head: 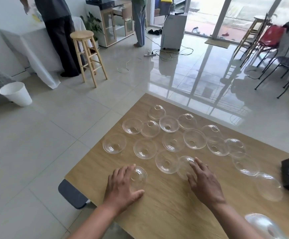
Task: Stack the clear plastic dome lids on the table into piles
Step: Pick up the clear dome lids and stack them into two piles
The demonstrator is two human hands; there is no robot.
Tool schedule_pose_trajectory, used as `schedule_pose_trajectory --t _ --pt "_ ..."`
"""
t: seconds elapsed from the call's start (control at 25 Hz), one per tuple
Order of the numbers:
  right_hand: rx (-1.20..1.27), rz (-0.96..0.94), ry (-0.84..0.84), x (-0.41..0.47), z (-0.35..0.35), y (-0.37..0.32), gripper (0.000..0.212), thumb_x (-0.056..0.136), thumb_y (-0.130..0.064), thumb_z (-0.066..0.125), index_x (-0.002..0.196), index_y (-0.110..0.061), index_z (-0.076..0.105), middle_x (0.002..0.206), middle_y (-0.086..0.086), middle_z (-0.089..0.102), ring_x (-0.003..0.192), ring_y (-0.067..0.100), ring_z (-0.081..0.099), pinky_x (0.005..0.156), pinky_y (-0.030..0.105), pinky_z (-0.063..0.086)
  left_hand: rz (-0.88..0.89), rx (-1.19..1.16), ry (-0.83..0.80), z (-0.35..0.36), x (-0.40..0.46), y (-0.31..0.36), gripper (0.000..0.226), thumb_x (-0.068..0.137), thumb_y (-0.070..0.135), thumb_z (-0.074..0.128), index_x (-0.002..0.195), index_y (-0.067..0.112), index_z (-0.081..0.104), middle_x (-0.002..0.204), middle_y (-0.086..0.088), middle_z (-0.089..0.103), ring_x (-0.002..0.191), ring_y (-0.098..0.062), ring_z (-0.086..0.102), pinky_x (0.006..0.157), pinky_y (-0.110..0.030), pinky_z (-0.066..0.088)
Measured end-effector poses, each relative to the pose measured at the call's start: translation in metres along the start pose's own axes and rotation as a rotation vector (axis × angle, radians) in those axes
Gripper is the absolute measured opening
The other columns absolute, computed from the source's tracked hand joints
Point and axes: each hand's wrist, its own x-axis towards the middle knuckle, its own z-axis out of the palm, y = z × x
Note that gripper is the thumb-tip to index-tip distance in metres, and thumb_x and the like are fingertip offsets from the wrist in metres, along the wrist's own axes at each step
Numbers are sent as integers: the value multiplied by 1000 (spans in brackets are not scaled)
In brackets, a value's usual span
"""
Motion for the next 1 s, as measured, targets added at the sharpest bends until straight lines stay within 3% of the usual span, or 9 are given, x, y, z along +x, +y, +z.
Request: schedule_pose_trajectory --t 0.16,0.24,0.32,0.36,0.52,0.64,0.8,1.0 --pt "-31 54 48 -13 1 5 45 88 -39 69 129 -21 62 149 3 51 132 26 48 101 44 45 87 10 -40 2 6 7 98 62 77 61 146 32 38 138 8 52 120 -17 48 95 -34 44" --pt "8 84 98 -20 0 7 38 79 -41 79 109 -22 68 130 2 63 119 28 56 92 45 48 124 -7 -43 3 6 10 95 62 75 63 144 32 40 133 10 54 116 -16 49 93 -33 45" --pt "30 98 151 -24 -1 7 41 72 -43 83 102 -24 63 111 -1 65 105 29 59 83 43 48 170 -38 -29 6 3 14 93 61 73 66 141 31 44 128 11 55 111 -15 51 89 -33 46" --pt "43 107 157 -24 -1 7 47 71 -45 83 107 -24 60 111 -1 64 105 28 58 83 41 48 203 -54 -25 9 0 16 92 61 72 67 140 31 45 126 12 56 108 -15 52 89 -32 47" --pt "-20 141 -40 -18 0 5 84 76 -56 74 148 -35 36 147 0 45 131 25 43 106 41 42 284 -78 -49 16 -8 31 90 61 69 70 138 29 47 120 12 58 104 -14 51 87 -34 48" --pt "-54 138 -133 -19 -1 7 85 74 -58 73 145 -38 32 143 -2 47 129 24 42 104 40 41 269 -104 -64 16 -14 45 91 61 70 71 138 29 49 119 13 58 102 -13 51 86 -34 48" --pt "-122 70 -256 -34 -5 8 87 67 -60 77 137 -28 37 140 0 47 126 27 41 101 44 43 203 -165 -90 15 -21 64 92 59 72 72 137 28 50 111 14 59 95 -10 49 85 -34 49" --pt "-92 -26 -239 -74 -18 7 84 66 -50 78 133 -20 39 127 8 52 112 31 46 94 45 45 75 -222 -141 17 -29 89 98 57 65 84 141 31 45 119 7 61 103 -11 46 89 -41 48"
